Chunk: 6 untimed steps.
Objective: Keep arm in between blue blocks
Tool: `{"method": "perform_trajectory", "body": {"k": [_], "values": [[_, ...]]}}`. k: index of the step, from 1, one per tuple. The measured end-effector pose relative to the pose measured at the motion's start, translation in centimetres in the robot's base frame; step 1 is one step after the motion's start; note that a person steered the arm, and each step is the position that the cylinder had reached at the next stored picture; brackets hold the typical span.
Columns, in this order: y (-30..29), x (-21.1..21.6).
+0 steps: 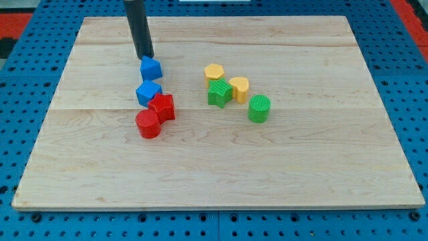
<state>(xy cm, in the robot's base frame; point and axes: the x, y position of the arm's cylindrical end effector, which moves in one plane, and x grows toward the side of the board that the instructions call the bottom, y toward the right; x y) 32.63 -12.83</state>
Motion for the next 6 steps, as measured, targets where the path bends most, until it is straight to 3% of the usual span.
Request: {"method": "perform_trajectory", "body": {"k": [2, 4, 6], "values": [[0.2, 6.6], [0.6, 1.1], [2.3, 9.0]]}}
